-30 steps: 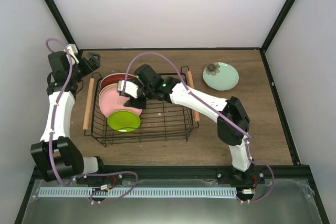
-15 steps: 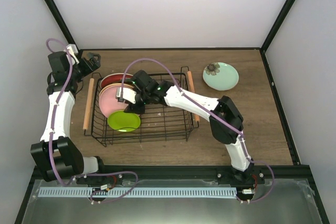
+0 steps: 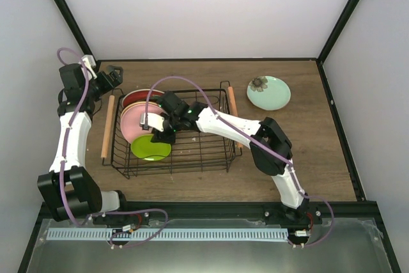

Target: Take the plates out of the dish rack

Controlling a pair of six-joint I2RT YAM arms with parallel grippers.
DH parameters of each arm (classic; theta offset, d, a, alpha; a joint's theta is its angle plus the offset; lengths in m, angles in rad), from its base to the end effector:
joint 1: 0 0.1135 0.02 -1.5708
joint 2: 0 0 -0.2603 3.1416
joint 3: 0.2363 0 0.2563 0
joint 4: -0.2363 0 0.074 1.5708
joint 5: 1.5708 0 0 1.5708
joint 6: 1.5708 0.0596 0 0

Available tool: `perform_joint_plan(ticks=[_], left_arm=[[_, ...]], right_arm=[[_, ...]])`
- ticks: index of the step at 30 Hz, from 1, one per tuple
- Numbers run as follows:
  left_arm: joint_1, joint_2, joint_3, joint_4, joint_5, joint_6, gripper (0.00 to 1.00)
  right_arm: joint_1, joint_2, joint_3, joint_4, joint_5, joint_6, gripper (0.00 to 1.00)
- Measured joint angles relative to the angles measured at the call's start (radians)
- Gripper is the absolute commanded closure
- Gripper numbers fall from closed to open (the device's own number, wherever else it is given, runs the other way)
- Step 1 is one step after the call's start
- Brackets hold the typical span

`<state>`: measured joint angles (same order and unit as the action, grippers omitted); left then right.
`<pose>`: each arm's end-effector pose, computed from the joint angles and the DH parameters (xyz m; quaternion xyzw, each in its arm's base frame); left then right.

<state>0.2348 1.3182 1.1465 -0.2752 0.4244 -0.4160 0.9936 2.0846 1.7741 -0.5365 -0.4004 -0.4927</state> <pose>0.3232 0.0521 0.3266 -0.1581 0.8197 -0.2246 0.5026 0.2473 0.4224 0.2246 -0.6720 0.6273 0.2662 0.2901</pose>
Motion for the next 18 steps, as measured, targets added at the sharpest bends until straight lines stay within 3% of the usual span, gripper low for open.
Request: perform_joint_plan(ticks=[12, 18], left_arm=[[0.000, 0.000, -0.005, 0.005, 0.005, 0.000, 0.00], [0.000, 0.000, -0.005, 0.007, 0.007, -0.004, 0.00]], right_arm=[[0.000, 0.018, 0.002, -0.021, 0.014, 0.031, 0.94], [-0.003, 0.019, 0.018, -0.044, 0.062, 0.041, 0.99]])
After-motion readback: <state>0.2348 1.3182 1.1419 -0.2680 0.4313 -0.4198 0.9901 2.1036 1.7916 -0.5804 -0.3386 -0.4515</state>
